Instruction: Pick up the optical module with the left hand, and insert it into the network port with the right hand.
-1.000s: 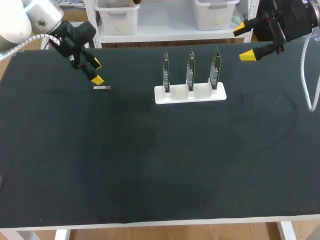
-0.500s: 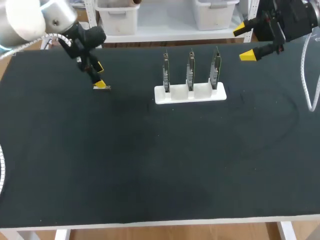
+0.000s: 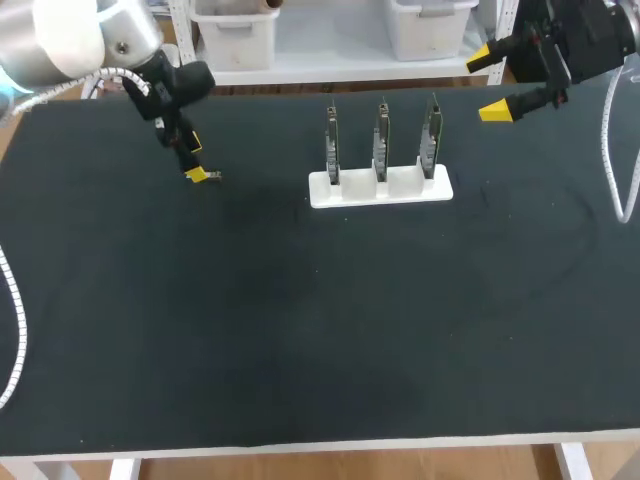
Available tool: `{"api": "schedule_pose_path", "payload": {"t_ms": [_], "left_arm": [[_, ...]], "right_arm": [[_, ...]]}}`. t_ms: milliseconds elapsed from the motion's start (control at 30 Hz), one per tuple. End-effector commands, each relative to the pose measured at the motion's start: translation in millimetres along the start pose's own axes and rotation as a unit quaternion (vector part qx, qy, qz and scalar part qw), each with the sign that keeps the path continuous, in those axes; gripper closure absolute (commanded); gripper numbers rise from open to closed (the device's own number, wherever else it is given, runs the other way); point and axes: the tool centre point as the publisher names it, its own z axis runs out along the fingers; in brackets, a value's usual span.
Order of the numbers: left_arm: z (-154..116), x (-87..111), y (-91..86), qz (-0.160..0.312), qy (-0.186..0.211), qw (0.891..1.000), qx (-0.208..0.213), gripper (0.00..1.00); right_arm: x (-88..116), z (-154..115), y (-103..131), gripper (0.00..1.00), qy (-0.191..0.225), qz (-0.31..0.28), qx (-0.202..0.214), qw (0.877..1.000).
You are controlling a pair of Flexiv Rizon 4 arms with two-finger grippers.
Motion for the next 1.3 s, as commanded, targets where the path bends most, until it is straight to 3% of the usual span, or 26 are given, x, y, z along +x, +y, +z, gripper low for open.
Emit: {"api": "schedule_pose_path", "payload": {"t_ms": [33,933,1033,1300], "left_arm": [[2.2,0.1,6.9,0.002,0.011,0.999,0.032,0.0],[19.2,8.7,9.9,0.008,0.022,0.999,0.026,0.0],[19.4,8.6,12.5,0.014,-0.013,0.999,0.036,0.0],[19.4,8.6,12.5,0.014,-0.013,0.999,0.036,0.0]], "right_arm": [[-0.6,-0.1,1.6,0.0,0.001,0.0,0.002,1.0],[-0.6,-0.1,1.6,0.0,0.001,0.0,0.002,1.0],[-0.6,-0.1,1.6,0.0,0.001,0.0,0.002,1.0],[-0.6,-0.1,1.6,0.0,0.001,0.0,0.002,1.0]]}}
